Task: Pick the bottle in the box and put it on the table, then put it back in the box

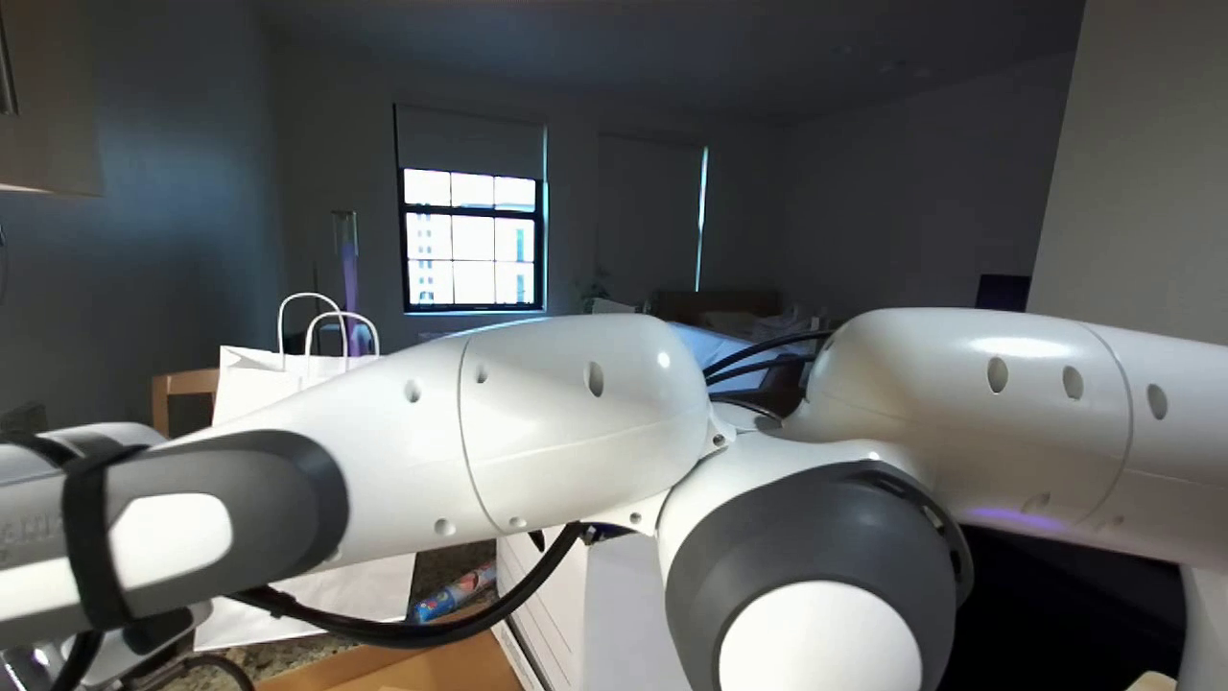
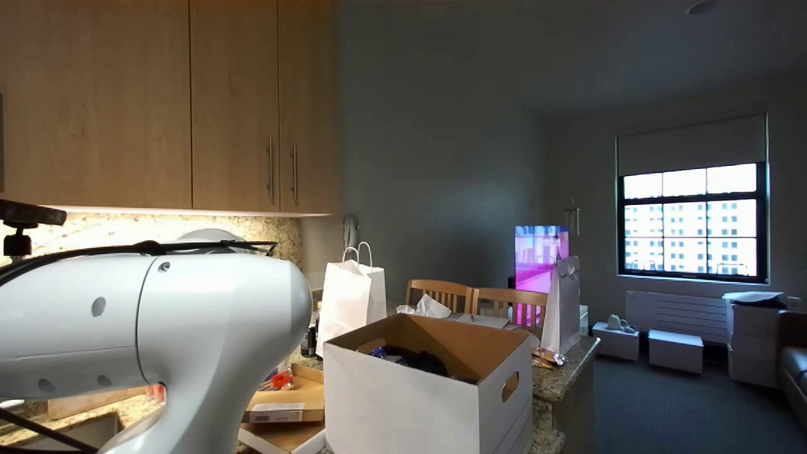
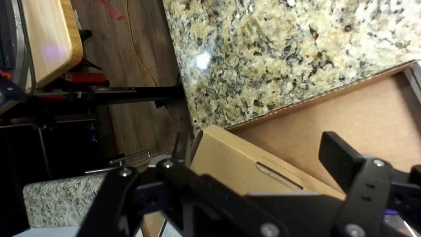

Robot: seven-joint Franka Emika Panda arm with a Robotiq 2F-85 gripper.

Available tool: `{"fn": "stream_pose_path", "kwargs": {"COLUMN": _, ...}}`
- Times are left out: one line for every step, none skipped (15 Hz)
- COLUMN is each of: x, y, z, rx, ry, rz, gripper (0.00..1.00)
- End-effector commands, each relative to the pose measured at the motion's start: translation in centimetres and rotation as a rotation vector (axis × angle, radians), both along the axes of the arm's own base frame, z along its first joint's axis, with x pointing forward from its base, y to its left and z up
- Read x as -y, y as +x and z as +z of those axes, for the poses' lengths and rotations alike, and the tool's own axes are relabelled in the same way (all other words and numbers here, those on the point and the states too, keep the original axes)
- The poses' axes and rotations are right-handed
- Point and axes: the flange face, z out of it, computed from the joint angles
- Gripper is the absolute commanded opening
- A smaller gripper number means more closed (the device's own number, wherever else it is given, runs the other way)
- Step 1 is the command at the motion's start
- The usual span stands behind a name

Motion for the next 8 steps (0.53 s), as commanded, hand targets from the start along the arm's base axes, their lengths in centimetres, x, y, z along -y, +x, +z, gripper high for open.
{"fn": "stream_pose_path", "kwargs": {"x": -0.6, "y": 0.7, "z": -0.5, "rx": 0.014, "ry": 0.088, "rz": 0.096, "gripper": 1.00}}
{"fn": "stream_pose_path", "kwargs": {"x": -0.9, "y": 0.9, "z": -0.7, "rx": 0.013, "ry": 0.123, "rz": 0.116, "gripper": 1.00}}
{"fn": "stream_pose_path", "kwargs": {"x": -1.1, "y": 1.2, "z": -0.8, "rx": 0.014, "ry": 0.157, "rz": 0.132, "gripper": 1.00}}
{"fn": "stream_pose_path", "kwargs": {"x": -1.3, "y": 1.5, "z": -0.9, "rx": 0.022, "ry": 0.185, "rz": 0.145, "gripper": 1.00}}
{"fn": "stream_pose_path", "kwargs": {"x": -1.5, "y": 1.7, "z": -1.2, "rx": 0.029, "ry": 0.206, "rz": 0.154, "gripper": 1.00}}
{"fn": "stream_pose_path", "kwargs": {"x": -1.5, "y": 2.0, "z": -1.6, "rx": 0.032, "ry": 0.220, "rz": 0.159, "gripper": 1.00}}
{"fn": "stream_pose_path", "kwargs": {"x": -1.4, "y": 2.1, "z": -2.0, "rx": 0.031, "ry": 0.230, "rz": 0.166, "gripper": 1.00}}
{"fn": "stream_pose_path", "kwargs": {"x": -1.4, "y": 2.1, "z": -2.6, "rx": 0.025, "ry": 0.239, "rz": 0.170, "gripper": 1.00}}
